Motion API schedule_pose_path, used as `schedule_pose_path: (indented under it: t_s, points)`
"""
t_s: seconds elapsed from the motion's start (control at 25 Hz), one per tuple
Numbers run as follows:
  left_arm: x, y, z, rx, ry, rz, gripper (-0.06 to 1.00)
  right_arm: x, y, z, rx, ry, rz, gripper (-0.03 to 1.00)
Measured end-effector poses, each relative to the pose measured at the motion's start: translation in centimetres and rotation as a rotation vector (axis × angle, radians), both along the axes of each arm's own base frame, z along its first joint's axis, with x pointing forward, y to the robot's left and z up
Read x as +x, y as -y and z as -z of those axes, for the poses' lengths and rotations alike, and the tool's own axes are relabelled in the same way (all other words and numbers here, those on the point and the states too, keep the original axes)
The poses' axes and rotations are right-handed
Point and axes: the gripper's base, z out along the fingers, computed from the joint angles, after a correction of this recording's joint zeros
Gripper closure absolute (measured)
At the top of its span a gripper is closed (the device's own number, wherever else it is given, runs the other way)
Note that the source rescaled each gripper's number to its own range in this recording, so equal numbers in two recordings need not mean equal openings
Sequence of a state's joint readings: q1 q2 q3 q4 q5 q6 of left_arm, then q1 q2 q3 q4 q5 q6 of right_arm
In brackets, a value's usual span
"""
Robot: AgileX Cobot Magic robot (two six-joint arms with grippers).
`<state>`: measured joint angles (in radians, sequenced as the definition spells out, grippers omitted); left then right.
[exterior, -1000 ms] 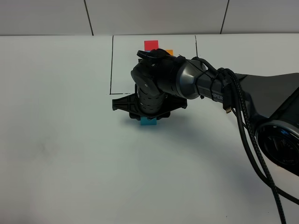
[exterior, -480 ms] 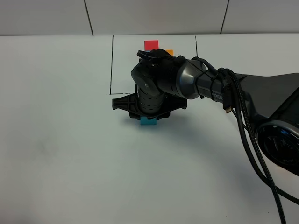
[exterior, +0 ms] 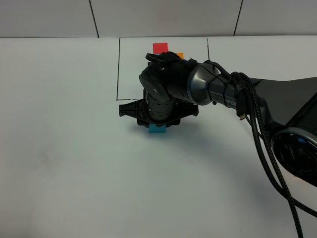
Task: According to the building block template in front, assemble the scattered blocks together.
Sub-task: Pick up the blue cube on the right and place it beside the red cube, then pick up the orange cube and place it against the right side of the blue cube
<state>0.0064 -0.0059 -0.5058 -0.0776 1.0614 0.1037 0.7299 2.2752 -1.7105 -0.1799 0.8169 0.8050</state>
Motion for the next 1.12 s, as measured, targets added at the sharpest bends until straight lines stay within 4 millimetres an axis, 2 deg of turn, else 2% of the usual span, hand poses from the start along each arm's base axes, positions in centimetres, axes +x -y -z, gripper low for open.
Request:
schedule_pose_path:
  t_s: [0.32,0.4,0.48,0.6,0.72,0.84,0.96,1.12]
  points:
    - [0.0,0.0,0.0,0.000,0.000,0.000,0.17,0.0,0.0,0.1,-0.003,-0.003,-0.015,0.96]
    - [0.0,0.0,0.0,0.000,0.000,0.000,0.17,0.0,0.0,0.2,-0.003,-0.005,-0.019,0.90]
    - [0.0,0.0,0.0,0.000,0.000,0.000,0.17,0.0,0.0,0.7,-0.004,-0.018,-0.014,0.78]
    - [0.0,0.0,0.0,0.000,0.000,0.000,0.17,0.0,0.0,0.8,-0.001,-0.022,-0.010,0.51]
    - [0.0,0.0,0.0,0.000,0.000,0.000,0.17,0.1,0.1,-0.1,0.011,-0.007,-0.009,0.26]
    - [0.0,0.0,0.0,0.000,0.000,0.000,0.17,0.0,0.2,-1.8,0.018,0.016,-0.018,0.06]
    - [0.0,0.0,0.0,0.000,0.000,0.000,0.17,-0.3,0.6,-3.7,0.009,0.038,-0.059,-0.01]
    - [0.0,0.0,0.0,0.000,0.000,0.000,0.17,-0.4,1.6,-6.6,-0.033,0.083,-0.100,-0.03]
